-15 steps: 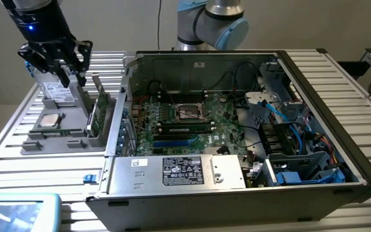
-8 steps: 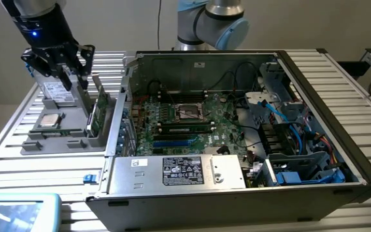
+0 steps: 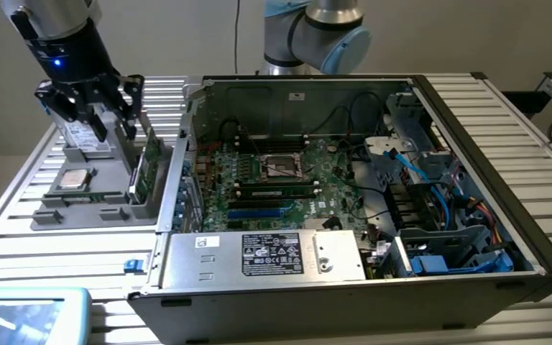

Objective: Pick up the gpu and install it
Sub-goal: 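Pick up the gpu and move the gpu toward the slot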

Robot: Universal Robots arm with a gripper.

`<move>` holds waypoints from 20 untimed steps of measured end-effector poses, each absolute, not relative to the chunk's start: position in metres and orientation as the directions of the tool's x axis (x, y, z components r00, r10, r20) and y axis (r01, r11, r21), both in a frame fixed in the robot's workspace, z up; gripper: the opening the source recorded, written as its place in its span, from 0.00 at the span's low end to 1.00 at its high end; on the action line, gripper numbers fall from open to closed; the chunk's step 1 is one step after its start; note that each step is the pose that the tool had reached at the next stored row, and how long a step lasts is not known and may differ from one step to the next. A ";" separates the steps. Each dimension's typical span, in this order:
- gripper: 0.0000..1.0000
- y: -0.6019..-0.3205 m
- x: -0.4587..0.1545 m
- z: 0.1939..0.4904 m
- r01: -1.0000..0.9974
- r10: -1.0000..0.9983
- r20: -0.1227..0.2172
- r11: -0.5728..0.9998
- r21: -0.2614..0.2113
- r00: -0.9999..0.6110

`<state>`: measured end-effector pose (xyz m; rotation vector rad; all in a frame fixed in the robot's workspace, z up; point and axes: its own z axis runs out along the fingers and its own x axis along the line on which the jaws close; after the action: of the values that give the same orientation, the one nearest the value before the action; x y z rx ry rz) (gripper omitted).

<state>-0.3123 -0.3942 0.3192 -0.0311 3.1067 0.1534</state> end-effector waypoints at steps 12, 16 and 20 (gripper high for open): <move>0.52 -0.393 -0.304 0.299 -0.028 -0.024 -0.040 0.995 0.099 -0.999; 0.52 -0.393 -0.306 0.292 -0.029 -0.024 -0.043 0.994 0.102 -0.999; 0.52 -0.393 -0.306 0.291 -0.029 -0.024 -0.043 0.994 0.102 -0.999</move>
<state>-0.3064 -0.3927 0.2914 -0.0411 3.0956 0.1593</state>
